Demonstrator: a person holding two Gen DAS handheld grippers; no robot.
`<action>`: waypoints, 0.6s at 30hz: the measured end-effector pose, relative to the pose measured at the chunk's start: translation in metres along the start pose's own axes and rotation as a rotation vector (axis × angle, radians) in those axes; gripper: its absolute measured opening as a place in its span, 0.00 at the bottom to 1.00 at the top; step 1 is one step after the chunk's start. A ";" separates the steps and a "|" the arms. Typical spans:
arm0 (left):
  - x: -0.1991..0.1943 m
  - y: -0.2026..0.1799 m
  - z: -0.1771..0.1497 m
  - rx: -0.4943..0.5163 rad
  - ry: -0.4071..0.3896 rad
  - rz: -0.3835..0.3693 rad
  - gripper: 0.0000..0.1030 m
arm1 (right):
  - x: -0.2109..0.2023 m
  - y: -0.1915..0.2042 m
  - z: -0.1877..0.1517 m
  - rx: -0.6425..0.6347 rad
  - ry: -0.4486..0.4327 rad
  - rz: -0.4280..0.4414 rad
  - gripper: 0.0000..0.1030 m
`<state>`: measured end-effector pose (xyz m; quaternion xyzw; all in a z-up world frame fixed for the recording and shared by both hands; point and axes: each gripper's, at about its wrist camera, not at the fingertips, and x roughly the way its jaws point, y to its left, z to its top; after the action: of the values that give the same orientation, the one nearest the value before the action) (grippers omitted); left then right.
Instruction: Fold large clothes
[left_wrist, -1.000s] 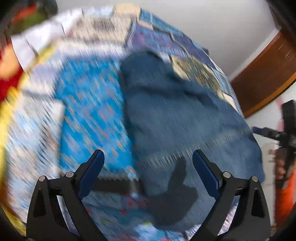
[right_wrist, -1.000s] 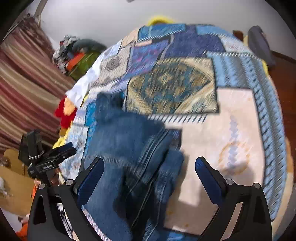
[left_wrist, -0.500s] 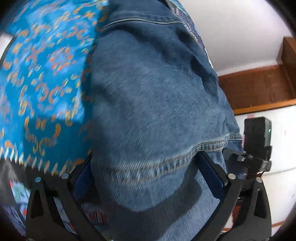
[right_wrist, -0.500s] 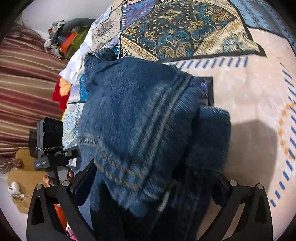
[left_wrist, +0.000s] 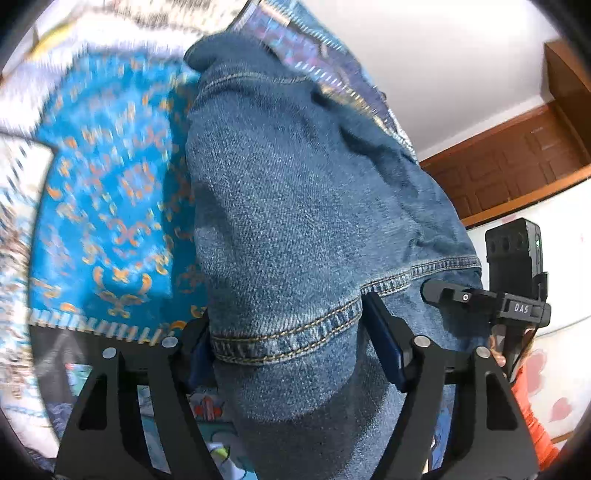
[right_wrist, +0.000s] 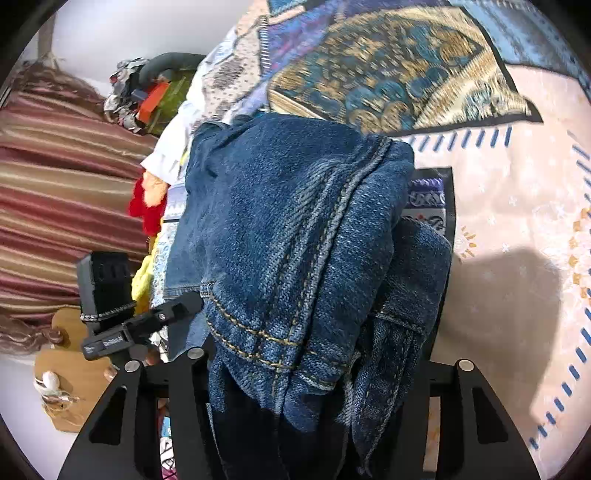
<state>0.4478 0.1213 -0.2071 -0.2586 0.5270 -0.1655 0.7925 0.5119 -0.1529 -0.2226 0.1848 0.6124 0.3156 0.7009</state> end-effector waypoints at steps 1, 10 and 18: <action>-0.008 -0.006 0.000 0.014 -0.018 0.010 0.71 | -0.005 0.007 -0.001 -0.005 -0.010 0.007 0.50; -0.112 -0.038 0.001 0.093 -0.195 0.026 0.70 | -0.057 0.096 -0.005 -0.152 -0.149 0.021 0.49; -0.195 -0.029 -0.003 0.128 -0.318 0.085 0.70 | -0.065 0.166 -0.010 -0.235 -0.213 0.080 0.49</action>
<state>0.3688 0.2015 -0.0450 -0.2083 0.3936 -0.1222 0.8870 0.4633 -0.0765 -0.0691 0.1580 0.4856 0.3912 0.7656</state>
